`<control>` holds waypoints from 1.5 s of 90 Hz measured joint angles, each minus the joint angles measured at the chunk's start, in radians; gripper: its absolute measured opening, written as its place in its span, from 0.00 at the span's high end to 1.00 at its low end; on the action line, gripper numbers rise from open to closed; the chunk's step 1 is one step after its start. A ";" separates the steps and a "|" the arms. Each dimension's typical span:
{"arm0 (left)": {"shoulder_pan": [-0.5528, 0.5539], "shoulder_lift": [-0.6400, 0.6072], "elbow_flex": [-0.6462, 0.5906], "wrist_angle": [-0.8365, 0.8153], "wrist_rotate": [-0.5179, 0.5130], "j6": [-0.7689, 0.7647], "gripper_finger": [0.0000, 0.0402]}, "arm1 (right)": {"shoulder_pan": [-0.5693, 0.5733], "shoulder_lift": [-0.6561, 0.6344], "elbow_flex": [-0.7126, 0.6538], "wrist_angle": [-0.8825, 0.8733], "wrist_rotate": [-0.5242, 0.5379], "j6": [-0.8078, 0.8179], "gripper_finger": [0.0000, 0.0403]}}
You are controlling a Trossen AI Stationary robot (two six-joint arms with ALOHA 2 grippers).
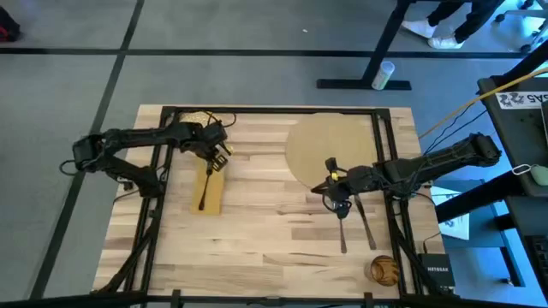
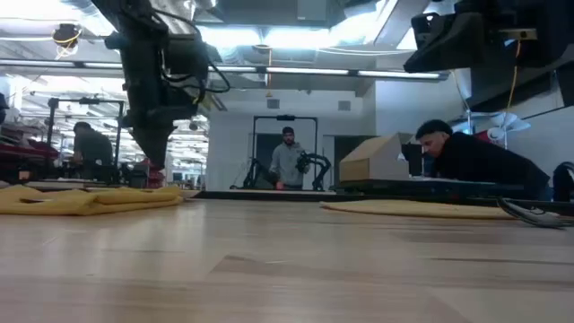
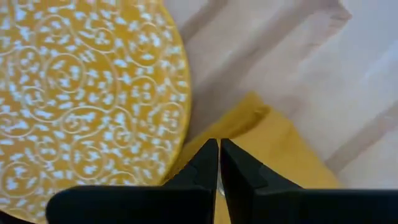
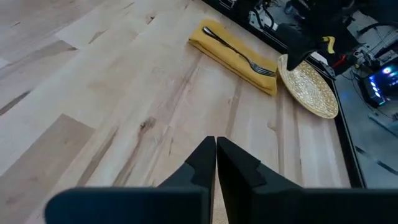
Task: Set table place
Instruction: Put the spoon on the woven mat
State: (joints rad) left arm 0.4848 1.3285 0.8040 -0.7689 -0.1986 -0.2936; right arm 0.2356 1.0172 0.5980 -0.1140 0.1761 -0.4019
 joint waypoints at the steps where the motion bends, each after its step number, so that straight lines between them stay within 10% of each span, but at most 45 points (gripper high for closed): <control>1: 0.003 0.000 0.000 0.000 0.000 0.003 1.00 | 0.000 0.000 0.000 0.000 0.000 0.000 0.99; 25: 0.012 0.000 0.000 0.072 0.010 0.005 1.00 | 0.000 0.000 0.000 -0.001 0.000 0.000 0.99; 44: -0.033 0.000 0.000 0.306 0.253 0.040 1.00 | 0.000 0.000 0.000 -0.051 0.025 0.046 0.99; 80: -0.220 0.040 0.000 0.652 0.260 0.150 1.00 | -0.033 0.019 0.000 -0.350 0.231 0.258 0.99; 135: -0.258 0.209 0.000 0.899 0.240 0.172 1.00 | -0.071 0.040 -0.001 -0.745 -0.178 0.738 0.99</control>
State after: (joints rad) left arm 0.2269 1.5376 0.8040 0.1301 0.0410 -0.1217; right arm 0.1642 1.0573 0.5972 -0.8590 -0.0020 0.3362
